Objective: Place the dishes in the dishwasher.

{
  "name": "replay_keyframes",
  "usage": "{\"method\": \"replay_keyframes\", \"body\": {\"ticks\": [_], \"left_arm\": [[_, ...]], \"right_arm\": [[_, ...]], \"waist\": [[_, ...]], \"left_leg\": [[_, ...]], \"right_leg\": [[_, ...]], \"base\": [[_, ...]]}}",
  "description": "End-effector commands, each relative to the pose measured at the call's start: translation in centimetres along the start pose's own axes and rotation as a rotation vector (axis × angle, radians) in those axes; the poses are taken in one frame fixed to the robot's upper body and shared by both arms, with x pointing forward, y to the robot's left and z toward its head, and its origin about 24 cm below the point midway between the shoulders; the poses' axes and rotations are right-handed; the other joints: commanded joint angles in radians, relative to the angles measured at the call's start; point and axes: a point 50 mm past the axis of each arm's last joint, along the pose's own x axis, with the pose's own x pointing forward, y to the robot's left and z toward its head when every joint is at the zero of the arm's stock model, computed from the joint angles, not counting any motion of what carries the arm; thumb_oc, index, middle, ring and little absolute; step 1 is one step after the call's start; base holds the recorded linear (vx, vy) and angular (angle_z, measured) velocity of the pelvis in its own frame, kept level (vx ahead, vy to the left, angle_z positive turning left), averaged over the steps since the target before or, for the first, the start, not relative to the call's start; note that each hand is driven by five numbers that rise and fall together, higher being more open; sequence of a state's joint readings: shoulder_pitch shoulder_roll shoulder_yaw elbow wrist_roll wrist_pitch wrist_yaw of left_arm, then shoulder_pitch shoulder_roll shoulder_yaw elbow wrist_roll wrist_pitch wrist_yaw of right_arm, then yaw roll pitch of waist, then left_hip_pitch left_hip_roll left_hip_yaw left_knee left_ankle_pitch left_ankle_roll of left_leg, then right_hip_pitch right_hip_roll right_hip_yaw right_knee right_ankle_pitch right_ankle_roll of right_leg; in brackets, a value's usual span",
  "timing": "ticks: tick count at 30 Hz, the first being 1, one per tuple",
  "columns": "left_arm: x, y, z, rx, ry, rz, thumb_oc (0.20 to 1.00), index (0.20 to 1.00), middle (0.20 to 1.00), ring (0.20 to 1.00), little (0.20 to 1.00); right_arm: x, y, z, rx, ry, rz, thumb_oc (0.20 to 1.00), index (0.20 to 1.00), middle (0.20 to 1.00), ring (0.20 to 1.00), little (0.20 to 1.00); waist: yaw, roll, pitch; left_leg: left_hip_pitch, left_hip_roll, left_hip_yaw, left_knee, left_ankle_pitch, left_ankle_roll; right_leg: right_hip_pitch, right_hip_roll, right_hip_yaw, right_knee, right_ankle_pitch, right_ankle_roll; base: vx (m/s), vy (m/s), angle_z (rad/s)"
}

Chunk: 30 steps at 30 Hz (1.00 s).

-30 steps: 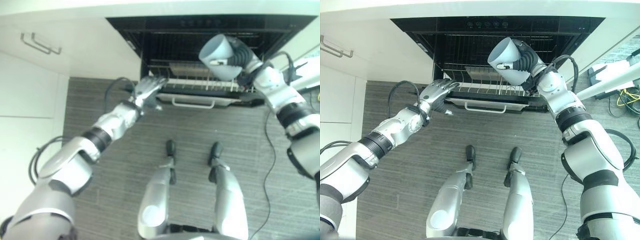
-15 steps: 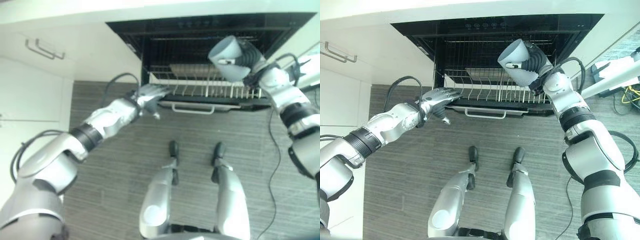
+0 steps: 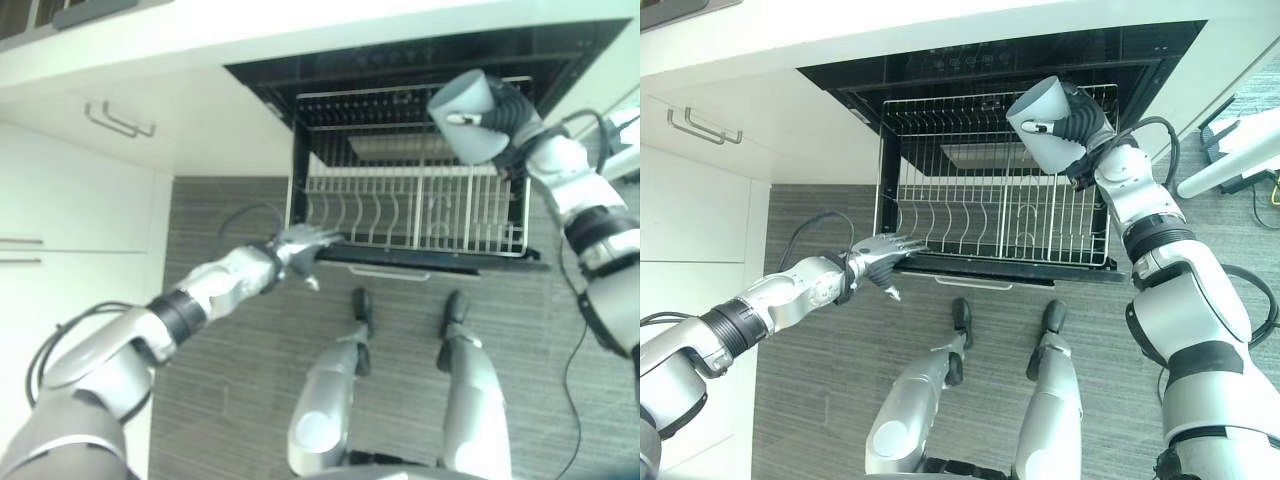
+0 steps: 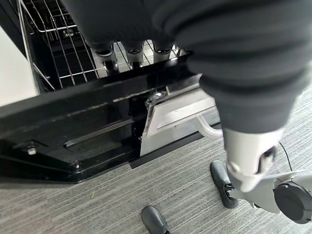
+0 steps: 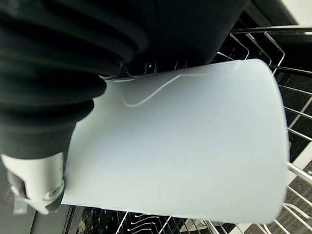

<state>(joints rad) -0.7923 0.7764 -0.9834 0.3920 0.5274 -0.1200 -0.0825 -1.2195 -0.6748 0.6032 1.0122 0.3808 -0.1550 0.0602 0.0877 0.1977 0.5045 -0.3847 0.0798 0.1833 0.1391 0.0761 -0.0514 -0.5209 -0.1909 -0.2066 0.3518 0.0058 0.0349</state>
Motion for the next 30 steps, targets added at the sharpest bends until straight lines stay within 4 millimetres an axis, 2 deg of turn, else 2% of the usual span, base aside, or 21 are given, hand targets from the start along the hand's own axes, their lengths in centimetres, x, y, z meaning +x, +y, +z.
{"method": "replay_keyframes", "body": {"ticks": [1,3,6,8,11,12,17,30], "left_arm": [[-0.9,-6.9,2.4,0.003,-0.069,-0.227,1.0,1.0,1.0,1.0,1.0],[-0.7,-6.7,2.6,0.007,-0.066,-0.182,1.0,1.0,1.0,1.0,1.0],[-0.4,-5.7,2.8,0.012,-0.072,-0.134,1.0,1.0,1.0,1.0,1.0],[0.2,-4.6,3.1,0.031,-0.075,-0.084,1.0,1.0,1.0,1.0,1.0],[0.5,-4.4,3.4,0.023,-0.072,-0.072,1.0,1.0,1.0,1.0,1.0],[0.7,-4.4,3.5,0.01,-0.07,-0.071,1.0,1.0,1.0,1.0,1.0],[1.1,-4.6,3.9,0.008,-0.068,-0.052,1.0,1.0,1.0,1.0,1.0],[1.1,-4.6,3.8,-0.001,-0.058,-0.032,1.0,1.0,1.0,1.0,1.0]], "right_arm": [[0.5,-1.3,2.4,0.14,-0.082,-0.043,0.2,0.2,0.2,0.2,0.2],[0.6,-0.6,2.2,0.211,-0.084,-0.04,0.2,0.2,0.2,0.2,0.2],[0.5,-0.1,1.5,0.434,-0.068,-0.097,0.2,0.2,0.2,0.2,0.2],[0.8,1.5,1.4,0.544,-0.04,-0.092,0.2,0.2,0.2,0.2,0.2],[0.8,2.5,0.8,0.608,-0.008,-0.099,0.2,0.2,0.2,0.2,0.2],[0.7,3.6,0.3,0.64,0.019,-0.099,0.2,0.2,0.2,0.2,0.2],[0.6,5.0,-0.4,0.637,0.064,-0.124,0.2,0.2,0.2,0.2,0.2],[-0.3,2.4,-2.4,0.346,0.119,-0.415,0.2,0.2,0.2,0.2,0.2]], "waist": [[0.013,-0.037,0.015],[0.012,-0.034,0.015],[0.009,-0.026,0.015],[0.01,-0.019,0.015],[0.007,-0.016,0.015],[0.004,-0.014,0.015],[0.002,-0.011,0.015],[-0.004,0.005,0.015]], "left_leg": [[-0.076,0.027,0.006,0.056,-0.007,-0.005],[-0.076,0.026,0.006,0.058,-0.006,-0.004],[-0.076,0.022,0.004,0.062,-0.01,-0.003],[-0.078,0.018,0.009,0.061,-0.008,-0.002],[-0.075,0.017,0.012,0.059,-0.007,-0.001],[-0.074,0.016,0.013,0.059,-0.006,-0.001],[-0.072,0.014,0.015,0.055,-0.004,0.002],[-0.085,0.014,0.028,0.047,0.002,0.002]], "right_leg": [[0.061,-0.109,-0.062,-0.017,0.006,0.107],[0.06,-0.108,-0.057,-0.016,0.005,0.103],[0.059,-0.108,-0.048,-0.013,0.001,0.099],[0.057,-0.112,-0.048,-0.016,0.004,0.099],[0.058,-0.111,-0.044,-0.017,0.004,0.096],[0.056,-0.11,-0.037,-0.017,0.006,0.094],[0.057,-0.111,-0.035,-0.025,0.012,0.093],[0.04,-0.118,-0.028,-0.041,0.031,0.102]], "base": [[0.05,0.023,-0.01],[0.05,0.037,0.02],[0.03,0.023,0.02],[0.03,0.015,0.0],[0.03,0.037,-0.01],[0.04,0.053,-0.01],[0.01,0.033,-0.07],[0.0,0.005,-0.01]]}}
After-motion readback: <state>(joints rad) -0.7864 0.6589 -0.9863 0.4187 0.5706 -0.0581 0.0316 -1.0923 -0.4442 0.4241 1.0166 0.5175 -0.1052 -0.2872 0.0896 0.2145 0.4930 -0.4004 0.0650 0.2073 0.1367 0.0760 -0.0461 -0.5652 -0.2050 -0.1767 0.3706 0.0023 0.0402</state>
